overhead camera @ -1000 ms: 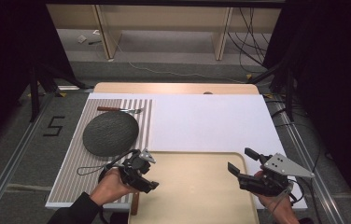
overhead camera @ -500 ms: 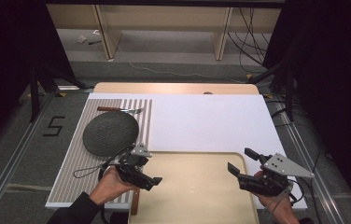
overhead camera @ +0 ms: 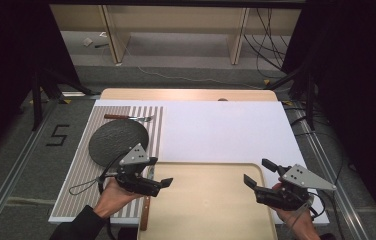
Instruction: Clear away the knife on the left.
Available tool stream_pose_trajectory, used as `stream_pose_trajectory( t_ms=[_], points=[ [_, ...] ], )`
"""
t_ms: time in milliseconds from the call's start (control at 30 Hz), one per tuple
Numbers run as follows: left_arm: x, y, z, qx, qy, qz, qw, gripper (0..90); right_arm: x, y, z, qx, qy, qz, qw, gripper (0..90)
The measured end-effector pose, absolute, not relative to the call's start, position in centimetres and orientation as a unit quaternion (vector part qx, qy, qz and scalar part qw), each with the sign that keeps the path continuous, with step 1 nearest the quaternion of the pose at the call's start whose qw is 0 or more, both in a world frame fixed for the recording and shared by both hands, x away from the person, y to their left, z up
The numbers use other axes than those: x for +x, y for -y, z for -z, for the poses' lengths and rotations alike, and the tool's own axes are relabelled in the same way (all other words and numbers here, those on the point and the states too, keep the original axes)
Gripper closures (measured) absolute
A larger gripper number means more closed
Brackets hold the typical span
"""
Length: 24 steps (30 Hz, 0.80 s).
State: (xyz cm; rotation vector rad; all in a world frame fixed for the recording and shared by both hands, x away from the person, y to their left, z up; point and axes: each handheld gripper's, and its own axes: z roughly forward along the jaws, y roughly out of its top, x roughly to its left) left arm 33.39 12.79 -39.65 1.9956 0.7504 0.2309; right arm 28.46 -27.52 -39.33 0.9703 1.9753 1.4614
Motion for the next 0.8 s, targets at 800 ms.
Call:
stream_pose_trajectory(
  t_ms=[800],
  points=[
    [31.9,-15.4,40.0,0.752,-0.318,-0.157,0.556,15.3,28.1,27.3,39.2,0.352,-0.723,-0.546,0.237,22.4]
  ],
)
